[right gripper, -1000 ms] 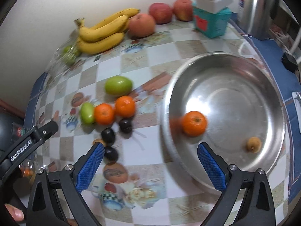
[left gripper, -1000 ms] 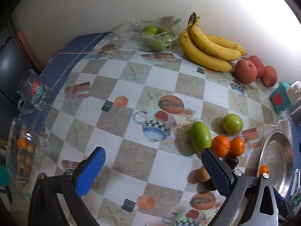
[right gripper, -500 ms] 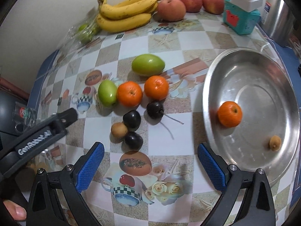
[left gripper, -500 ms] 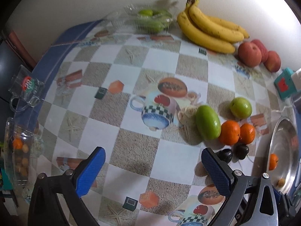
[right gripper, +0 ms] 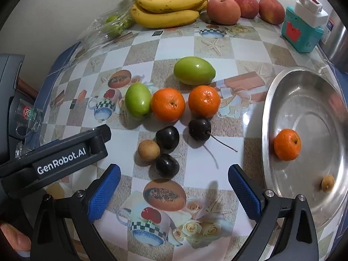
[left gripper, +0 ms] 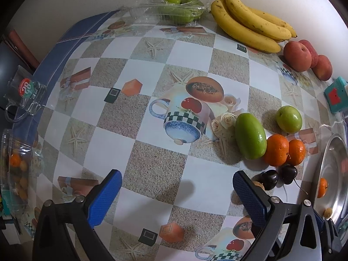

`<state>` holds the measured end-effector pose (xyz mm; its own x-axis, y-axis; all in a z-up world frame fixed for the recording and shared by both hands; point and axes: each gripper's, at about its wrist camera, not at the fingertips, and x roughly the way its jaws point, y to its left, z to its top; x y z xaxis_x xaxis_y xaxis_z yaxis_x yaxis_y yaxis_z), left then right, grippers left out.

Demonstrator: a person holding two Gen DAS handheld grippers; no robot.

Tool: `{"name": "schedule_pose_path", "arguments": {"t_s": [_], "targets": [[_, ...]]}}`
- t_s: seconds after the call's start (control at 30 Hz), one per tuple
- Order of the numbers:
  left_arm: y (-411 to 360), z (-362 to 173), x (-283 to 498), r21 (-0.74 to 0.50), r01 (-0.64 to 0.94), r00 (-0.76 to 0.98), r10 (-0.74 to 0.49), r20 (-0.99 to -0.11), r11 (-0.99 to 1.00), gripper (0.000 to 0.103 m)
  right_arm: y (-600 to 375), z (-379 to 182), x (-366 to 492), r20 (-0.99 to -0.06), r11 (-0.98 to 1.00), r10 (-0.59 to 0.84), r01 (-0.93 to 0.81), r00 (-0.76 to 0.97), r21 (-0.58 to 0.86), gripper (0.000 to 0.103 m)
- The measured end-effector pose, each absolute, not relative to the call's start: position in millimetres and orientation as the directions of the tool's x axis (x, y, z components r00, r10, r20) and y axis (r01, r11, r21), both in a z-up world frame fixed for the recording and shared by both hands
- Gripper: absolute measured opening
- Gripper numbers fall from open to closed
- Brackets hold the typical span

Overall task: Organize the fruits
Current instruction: 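Withdraw both grippers from the bowl back toward the fruit cluster, then grasp a brown kiwi with the left gripper while the right gripper grasps a dark plum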

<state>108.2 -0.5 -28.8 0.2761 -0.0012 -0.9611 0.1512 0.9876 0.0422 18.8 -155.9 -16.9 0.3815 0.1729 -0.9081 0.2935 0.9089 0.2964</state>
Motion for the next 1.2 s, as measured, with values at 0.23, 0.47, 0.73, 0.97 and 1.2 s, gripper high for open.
{"name": "schedule_pose_path", "arguments": {"t_s": [0.23, 0.47, 0.73, 0.97, 1.2], "targets": [[-2, -33, 110, 0.032, 0.153, 0.266, -0.010, -0.964, 0.988, 0.103, -153, -22, 23, -0.898, 0.914, 0.179, 0.269, 0.402, 0.303, 0.098], [-3, -32, 109, 0.023, 0.152, 0.268, -0.019, -0.963, 0.988, 0.103, -155, -20, 23, -0.882, 0.911, 0.198, 0.253, 0.427, 0.327, 0.076], [-5, -33, 109, 0.013, 0.157, 0.257, -0.028, -0.966, 0.988, 0.103, -149, -21, 22, -0.866, 0.931, 0.216, 0.173, 0.452, 0.323, 0.061], [-7, -34, 110, -0.005, 0.169, 0.236, -0.045, -0.971, 0.986, 0.103, -143, -32, 24, -0.882, 0.940, 0.224, 0.146, 0.415, 0.307, 0.045], [-7, -36, 109, -0.014, 0.179, 0.228, -0.055, -0.972, 0.984, 0.103, -145, -37, 24, -0.887, 0.938, 0.227, 0.154, 0.401, 0.310, 0.032]]}}
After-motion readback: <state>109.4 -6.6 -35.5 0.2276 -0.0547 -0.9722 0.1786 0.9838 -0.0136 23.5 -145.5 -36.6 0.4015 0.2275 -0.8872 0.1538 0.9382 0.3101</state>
